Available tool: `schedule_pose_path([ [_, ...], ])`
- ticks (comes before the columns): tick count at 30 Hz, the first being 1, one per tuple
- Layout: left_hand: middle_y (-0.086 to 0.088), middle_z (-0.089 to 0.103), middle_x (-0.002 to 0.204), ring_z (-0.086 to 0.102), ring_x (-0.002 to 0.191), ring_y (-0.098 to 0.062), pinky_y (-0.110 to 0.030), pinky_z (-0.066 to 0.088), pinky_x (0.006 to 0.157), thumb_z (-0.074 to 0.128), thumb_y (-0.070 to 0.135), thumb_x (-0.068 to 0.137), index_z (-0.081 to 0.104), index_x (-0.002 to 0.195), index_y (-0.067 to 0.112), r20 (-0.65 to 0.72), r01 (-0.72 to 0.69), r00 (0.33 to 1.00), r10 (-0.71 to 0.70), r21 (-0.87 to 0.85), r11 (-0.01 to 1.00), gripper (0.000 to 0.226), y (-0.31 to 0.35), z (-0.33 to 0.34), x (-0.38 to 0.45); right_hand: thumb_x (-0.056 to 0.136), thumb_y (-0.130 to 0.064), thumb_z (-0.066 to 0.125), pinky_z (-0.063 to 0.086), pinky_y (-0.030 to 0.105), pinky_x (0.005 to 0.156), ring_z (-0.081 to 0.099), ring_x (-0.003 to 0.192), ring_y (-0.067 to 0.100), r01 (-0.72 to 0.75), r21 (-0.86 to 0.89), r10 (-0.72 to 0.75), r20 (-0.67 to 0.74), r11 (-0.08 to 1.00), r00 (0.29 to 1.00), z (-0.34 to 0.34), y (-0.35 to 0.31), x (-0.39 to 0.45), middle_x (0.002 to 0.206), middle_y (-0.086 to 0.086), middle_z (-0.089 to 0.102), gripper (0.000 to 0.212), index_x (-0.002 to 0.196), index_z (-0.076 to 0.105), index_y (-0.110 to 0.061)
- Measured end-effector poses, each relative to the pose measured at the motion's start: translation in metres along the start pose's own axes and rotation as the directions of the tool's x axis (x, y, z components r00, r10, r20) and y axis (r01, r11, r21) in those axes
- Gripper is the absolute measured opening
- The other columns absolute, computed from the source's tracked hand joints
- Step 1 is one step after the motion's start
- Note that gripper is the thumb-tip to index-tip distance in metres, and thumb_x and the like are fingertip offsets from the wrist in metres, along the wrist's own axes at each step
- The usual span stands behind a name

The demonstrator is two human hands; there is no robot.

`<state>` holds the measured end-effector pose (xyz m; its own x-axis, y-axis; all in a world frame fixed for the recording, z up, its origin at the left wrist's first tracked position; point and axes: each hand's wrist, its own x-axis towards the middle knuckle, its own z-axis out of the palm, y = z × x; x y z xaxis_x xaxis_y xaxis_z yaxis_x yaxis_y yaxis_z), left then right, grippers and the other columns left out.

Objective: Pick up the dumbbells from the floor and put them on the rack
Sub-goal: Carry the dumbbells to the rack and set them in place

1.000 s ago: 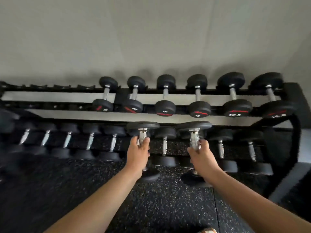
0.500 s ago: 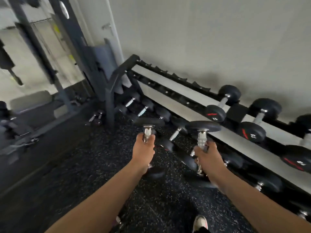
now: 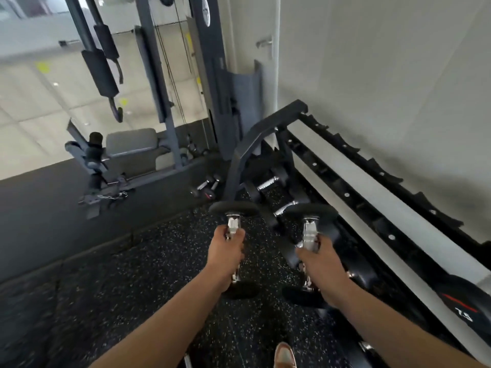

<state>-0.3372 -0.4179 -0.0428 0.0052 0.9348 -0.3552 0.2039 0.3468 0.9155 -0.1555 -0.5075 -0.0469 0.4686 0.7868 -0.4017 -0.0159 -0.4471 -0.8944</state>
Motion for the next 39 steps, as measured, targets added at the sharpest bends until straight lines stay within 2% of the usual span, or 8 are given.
schedule_pose_path([
  [3, -0.004, 0.062, 0.078, 0.056, 0.063, -0.016, -0.03, 0.048, 0.053, 0.059, 0.031, 0.091, 0.055, 0.106, 0.024, -0.025, 0.009, 1.0, -0.009, 0.001, 1.0, 0.017, 0.02, 0.003, 0.043, 0.09, -0.013, 0.062, 0.045, 0.031, 0.057, 0.059, 0.07, 0.018, 0.017, -0.036, -0.017, 0.011, 0.999, 1.0, 0.011, -0.025, 0.049, 0.089, 0.004, 0.063, 0.038, 0.121, 0.042, -0.021],
  [8, -0.005, 0.06, 0.075, 0.053, 0.058, -0.016, -0.028, 0.046, 0.046, 0.058, 0.028, 0.092, 0.054, 0.101, 0.029, 0.004, 0.05, 0.999, -0.05, -0.003, 0.999, 0.01, 0.045, 0.009, 0.109, 0.09, -0.011, 0.061, 0.048, 0.041, 0.06, 0.057, 0.066, 0.022, 0.02, -0.054, -0.019, 0.029, 0.998, 0.999, 0.03, -0.056, 0.117, 0.087, 0.01, 0.063, 0.036, 0.115, 0.041, -0.026],
  [12, -0.005, 0.062, 0.077, 0.053, 0.06, -0.016, -0.03, 0.047, 0.052, 0.059, 0.028, 0.092, 0.053, 0.095, 0.033, 0.057, 0.058, 0.997, -0.06, 0.024, 0.998, 0.008, 0.062, 0.021, 0.192, 0.091, -0.012, 0.061, 0.047, 0.033, 0.055, 0.057, 0.066, 0.019, -0.007, -0.04, 0.008, 0.034, 0.999, 0.999, 0.056, -0.079, 0.187, 0.09, 0.008, 0.063, 0.038, 0.113, 0.037, -0.031],
  [14, -0.006, 0.063, 0.078, 0.055, 0.061, -0.016, -0.032, 0.048, 0.054, 0.06, 0.03, 0.091, 0.052, 0.092, 0.035, 0.096, 0.058, 0.993, -0.062, 0.047, 0.997, 0.009, 0.07, 0.027, 0.235, 0.09, -0.01, 0.061, 0.047, 0.032, 0.055, 0.059, 0.069, 0.02, -0.018, -0.024, 0.018, 0.001, 1.0, 1.0, 0.07, -0.092, 0.22, 0.093, 0.008, 0.063, 0.038, 0.113, 0.038, -0.03],
  [21, -0.004, 0.066, 0.079, 0.056, 0.058, -0.016, -0.028, 0.045, 0.049, 0.059, 0.033, 0.089, 0.051, 0.112, 0.029, 0.244, 0.016, 0.968, -0.064, 0.194, 0.981, 0.025, 0.115, 0.062, 0.365, 0.089, -0.01, 0.065, 0.045, 0.03, 0.054, 0.061, 0.072, 0.021, -0.103, 0.053, 0.11, -0.158, 0.993, 0.981, 0.092, -0.134, 0.312, 0.097, 0.01, 0.064, 0.044, 0.116, 0.037, -0.03],
  [27, -0.002, 0.06, 0.07, 0.051, 0.051, -0.013, -0.023, 0.04, 0.04, 0.061, 0.028, 0.089, 0.058, 0.107, 0.024, 0.345, 0.023, 0.934, -0.092, 0.197, 0.98, 0.019, 0.153, 0.122, 0.438, 0.088, -0.012, 0.066, 0.044, 0.026, 0.045, 0.058, 0.061, 0.016, -0.142, 0.15, 0.179, -0.268, 0.978, 0.947, 0.079, -0.159, 0.373, 0.095, 0.009, 0.065, 0.049, 0.116, 0.034, -0.036],
  [31, -0.005, 0.062, 0.079, 0.053, 0.059, -0.016, -0.023, 0.043, 0.043, 0.06, 0.028, 0.088, 0.059, 0.104, 0.024, 0.408, -0.011, 0.909, -0.085, 0.227, 0.974, 0.016, 0.175, 0.173, 0.475, 0.087, -0.013, 0.066, 0.05, 0.034, 0.052, 0.064, 0.066, 0.023, -0.137, 0.206, 0.206, -0.364, 0.969, 0.909, 0.061, -0.165, 0.416, 0.089, 0.006, 0.065, 0.046, 0.115, 0.036, -0.035],
  [39, -0.002, 0.06, 0.069, 0.053, 0.05, -0.008, -0.02, 0.045, 0.044, 0.063, 0.023, 0.088, 0.061, 0.1, 0.022, 0.539, -0.055, 0.836, -0.104, 0.27, 0.961, 0.013, 0.214, 0.269, 0.524, 0.09, -0.012, 0.064, 0.045, 0.02, 0.036, 0.056, 0.056, 0.016, -0.155, 0.334, 0.313, -0.496, 0.93, 0.81, 0.014, -0.167, 0.476, 0.084, 0.01, 0.064, 0.048, 0.118, 0.035, -0.038],
])
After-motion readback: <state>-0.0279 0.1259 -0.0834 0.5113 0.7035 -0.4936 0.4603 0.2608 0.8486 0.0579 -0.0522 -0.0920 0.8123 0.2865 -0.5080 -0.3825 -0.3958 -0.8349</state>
